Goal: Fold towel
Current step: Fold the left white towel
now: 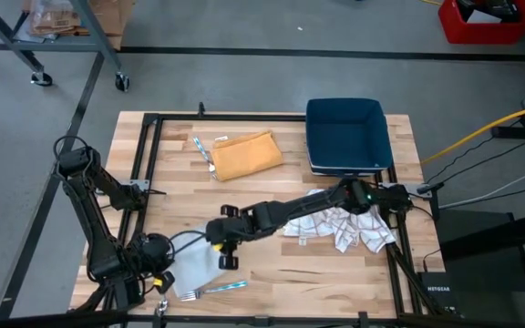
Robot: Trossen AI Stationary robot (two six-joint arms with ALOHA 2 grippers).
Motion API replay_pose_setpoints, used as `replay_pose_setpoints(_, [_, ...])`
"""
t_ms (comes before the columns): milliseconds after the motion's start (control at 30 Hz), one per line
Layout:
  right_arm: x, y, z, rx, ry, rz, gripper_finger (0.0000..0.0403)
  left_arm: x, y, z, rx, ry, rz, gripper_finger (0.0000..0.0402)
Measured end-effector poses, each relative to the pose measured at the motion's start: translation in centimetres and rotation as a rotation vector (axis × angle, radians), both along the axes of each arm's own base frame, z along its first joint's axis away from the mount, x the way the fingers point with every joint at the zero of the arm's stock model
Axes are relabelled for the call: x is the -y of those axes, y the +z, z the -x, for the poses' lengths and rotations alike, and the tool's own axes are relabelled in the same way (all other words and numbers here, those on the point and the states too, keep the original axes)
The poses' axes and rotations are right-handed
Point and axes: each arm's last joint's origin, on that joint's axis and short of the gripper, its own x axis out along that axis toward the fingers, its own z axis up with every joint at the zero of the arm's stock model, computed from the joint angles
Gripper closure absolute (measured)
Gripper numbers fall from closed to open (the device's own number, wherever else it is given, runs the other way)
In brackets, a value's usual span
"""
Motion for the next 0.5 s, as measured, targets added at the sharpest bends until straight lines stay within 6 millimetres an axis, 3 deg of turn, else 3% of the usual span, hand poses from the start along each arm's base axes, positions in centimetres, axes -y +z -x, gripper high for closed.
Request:
replay_pose_setpoints(267, [2.3,-0.6,-1.1,0.064,0.0,0.027,0.0377,-0.6,-0.3,0.4,-0.048,0.03,-0.039,0.0368])
replay_pose_setpoints(500, [2.8,-0.6,-1.2,0.074,-0.003,0.06,0.0362,-1.3,-1.6,0.8,-0.124,0.081,-0.039,0.0345])
